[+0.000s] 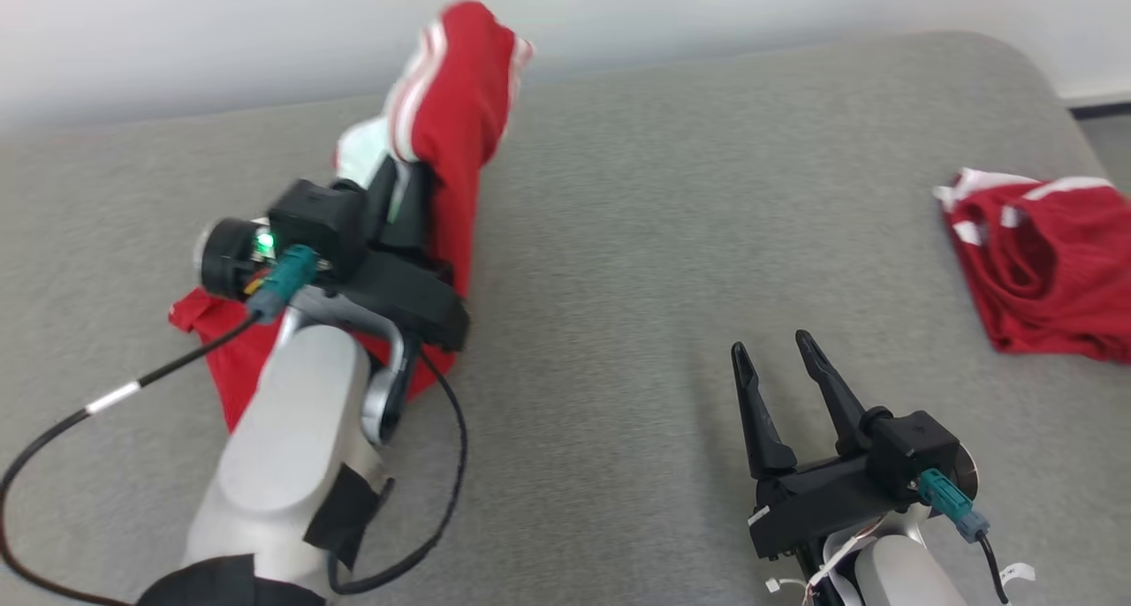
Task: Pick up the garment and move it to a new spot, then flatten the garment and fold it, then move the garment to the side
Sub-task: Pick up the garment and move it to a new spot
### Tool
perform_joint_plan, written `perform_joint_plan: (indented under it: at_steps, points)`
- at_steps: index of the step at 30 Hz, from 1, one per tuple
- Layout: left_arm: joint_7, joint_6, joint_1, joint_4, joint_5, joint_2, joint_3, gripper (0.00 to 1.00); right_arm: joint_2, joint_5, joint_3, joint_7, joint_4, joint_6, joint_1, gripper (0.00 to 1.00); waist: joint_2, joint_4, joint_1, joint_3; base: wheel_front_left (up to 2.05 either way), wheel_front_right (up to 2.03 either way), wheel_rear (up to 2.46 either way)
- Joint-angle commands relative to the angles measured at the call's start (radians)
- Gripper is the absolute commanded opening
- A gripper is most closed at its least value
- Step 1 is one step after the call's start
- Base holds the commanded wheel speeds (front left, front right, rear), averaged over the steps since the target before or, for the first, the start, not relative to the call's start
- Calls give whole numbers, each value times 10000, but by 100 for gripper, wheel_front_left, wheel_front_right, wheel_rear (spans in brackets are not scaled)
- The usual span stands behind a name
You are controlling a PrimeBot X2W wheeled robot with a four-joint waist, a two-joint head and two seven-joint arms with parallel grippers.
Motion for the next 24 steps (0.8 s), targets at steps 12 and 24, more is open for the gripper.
perform_joint_plan:
  at_steps: [12, 24]
  points:
    - [-34, 436, 805, -96, -1027, -49, -1446, 61, 141, 13, -95, 4, 89, -25, -39, 100, 0, -792, 1, -127, 0, 0, 0]
    - [-33, 978, 3359, -180, -251, 420, 486, 100, 158, -2, -250, 4, 158, -25, 365, 100, 0, -137, 1, -1066, 0, 0, 0]
